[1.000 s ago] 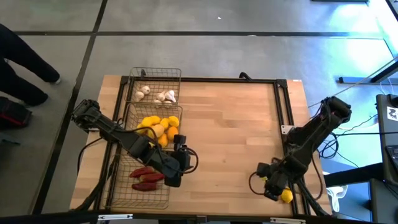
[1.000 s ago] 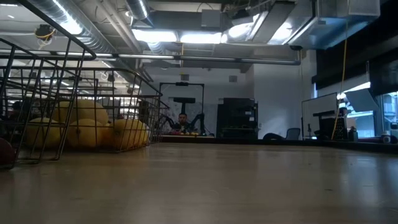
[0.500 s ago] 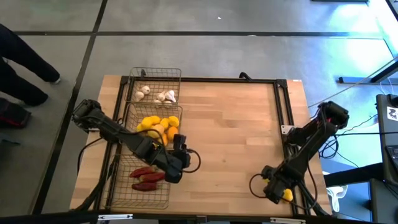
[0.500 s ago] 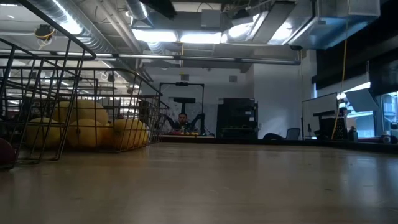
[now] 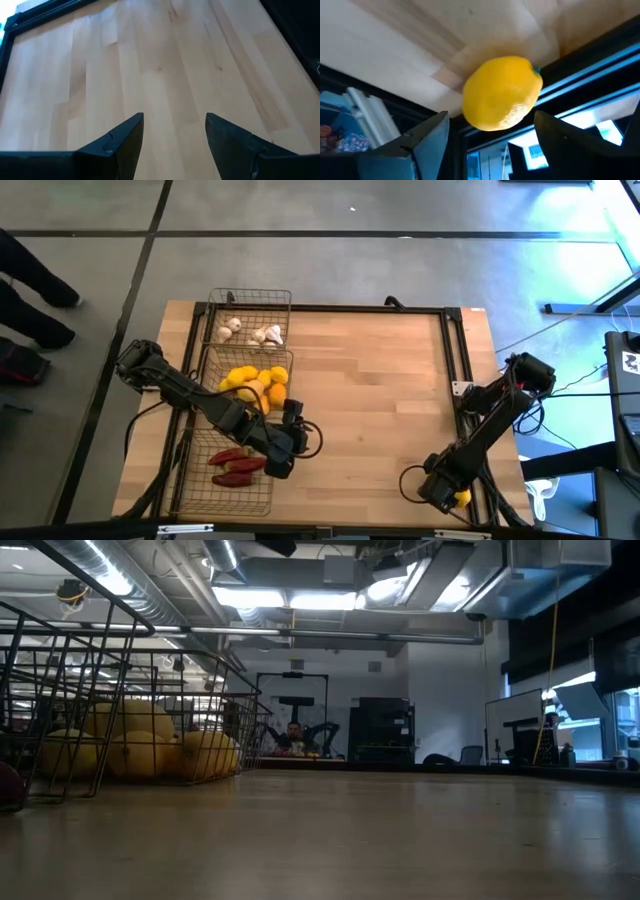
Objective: Sort produce into baskets
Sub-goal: Put the lemon in the middle wire basket
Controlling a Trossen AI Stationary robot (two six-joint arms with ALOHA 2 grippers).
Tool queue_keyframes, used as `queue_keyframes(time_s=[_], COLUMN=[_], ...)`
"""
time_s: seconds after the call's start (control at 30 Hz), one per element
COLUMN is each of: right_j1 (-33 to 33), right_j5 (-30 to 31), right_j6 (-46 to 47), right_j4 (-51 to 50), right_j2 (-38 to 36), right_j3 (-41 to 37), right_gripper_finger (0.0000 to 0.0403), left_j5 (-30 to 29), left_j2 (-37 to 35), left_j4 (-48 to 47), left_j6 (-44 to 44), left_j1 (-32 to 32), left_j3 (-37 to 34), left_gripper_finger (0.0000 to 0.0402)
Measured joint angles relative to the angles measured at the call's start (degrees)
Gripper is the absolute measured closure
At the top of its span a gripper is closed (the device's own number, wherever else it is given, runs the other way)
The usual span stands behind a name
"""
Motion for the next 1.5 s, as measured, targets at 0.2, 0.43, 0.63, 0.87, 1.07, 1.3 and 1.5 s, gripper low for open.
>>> queue_keyframes(time_s=[0.2,0.43,0.63,0.87,1.07,1.3,1.5], right_j1=[0.0,0.0,-0.1,-0.1,-1.4,-6.8,-11.5], right_j5=[-1.6,-3.1,-4.3,-2.1,9.0,27.9,43.4], right_j6=[-0.2,-2.7,-6.3,-12.4,-18.3,-30.0,-43.8], right_j4=[-0.8,1.6,2.3,1.9,1.3,-2.5,-6.4], right_j2=[3.4,7.6,8.0,7.6,5.0,0.2,-2.3], right_j3=[0.0,0.0,0.0,0.4,4.3,10.4,14.6], right_gripper_finger=[0.0096,0.0114,0.0167,0.0236,0.0235,0.0234,0.0233], left_j5=[0.0,0.0,0.0,0.0,-0.1,0.0,-0.1], left_j2=[0.0,0.0,0.0,0.0,0.0,0.0,0.0], left_j4=[-0.4,-0.4,-0.4,-0.4,-0.3,0.0,0.4], left_j6=[0.3,0.3,0.1,0.2,0.0,-1.9,-4.6], left_j1=[0.1,0.6,0.6,0.6,0.1,-0.9,-0.5], left_j3=[0.0,0.0,0.0,0.0,0.0,0.0,0.0], left_gripper_finger=[0.0192,0.0192,0.0192,0.0192,0.0191,0.0191,0.0191])
